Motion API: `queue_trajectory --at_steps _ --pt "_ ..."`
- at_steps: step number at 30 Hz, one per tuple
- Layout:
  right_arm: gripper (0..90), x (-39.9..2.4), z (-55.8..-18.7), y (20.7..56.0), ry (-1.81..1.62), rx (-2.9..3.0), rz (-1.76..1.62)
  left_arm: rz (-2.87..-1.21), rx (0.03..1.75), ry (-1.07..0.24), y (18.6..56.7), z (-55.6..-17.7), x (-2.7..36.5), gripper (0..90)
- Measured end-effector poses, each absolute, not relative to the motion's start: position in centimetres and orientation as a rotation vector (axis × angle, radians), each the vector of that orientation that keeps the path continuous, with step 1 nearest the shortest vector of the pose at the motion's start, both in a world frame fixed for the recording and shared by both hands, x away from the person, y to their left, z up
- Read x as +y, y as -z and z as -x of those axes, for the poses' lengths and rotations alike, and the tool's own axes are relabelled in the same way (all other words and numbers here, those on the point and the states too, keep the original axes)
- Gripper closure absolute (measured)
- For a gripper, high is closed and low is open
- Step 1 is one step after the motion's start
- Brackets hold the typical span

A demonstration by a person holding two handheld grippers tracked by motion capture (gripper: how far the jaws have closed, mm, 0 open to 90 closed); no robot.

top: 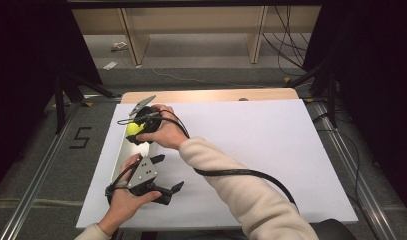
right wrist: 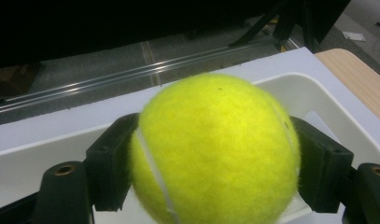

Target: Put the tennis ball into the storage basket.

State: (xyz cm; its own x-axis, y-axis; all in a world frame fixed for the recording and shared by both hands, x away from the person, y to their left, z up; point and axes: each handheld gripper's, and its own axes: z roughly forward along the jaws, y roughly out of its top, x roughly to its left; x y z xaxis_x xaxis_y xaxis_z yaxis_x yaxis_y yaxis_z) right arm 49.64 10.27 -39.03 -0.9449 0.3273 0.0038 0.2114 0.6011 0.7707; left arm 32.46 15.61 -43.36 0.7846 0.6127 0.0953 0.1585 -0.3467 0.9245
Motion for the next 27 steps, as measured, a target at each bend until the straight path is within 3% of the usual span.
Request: queue_trajectory --at_steps 27 --pt "25.8 11.12 -50.43 39.91 -1.209 2.731 -0.459 -1.897 0.584 -0.517 43.35 -32.4 15.54 0.3"
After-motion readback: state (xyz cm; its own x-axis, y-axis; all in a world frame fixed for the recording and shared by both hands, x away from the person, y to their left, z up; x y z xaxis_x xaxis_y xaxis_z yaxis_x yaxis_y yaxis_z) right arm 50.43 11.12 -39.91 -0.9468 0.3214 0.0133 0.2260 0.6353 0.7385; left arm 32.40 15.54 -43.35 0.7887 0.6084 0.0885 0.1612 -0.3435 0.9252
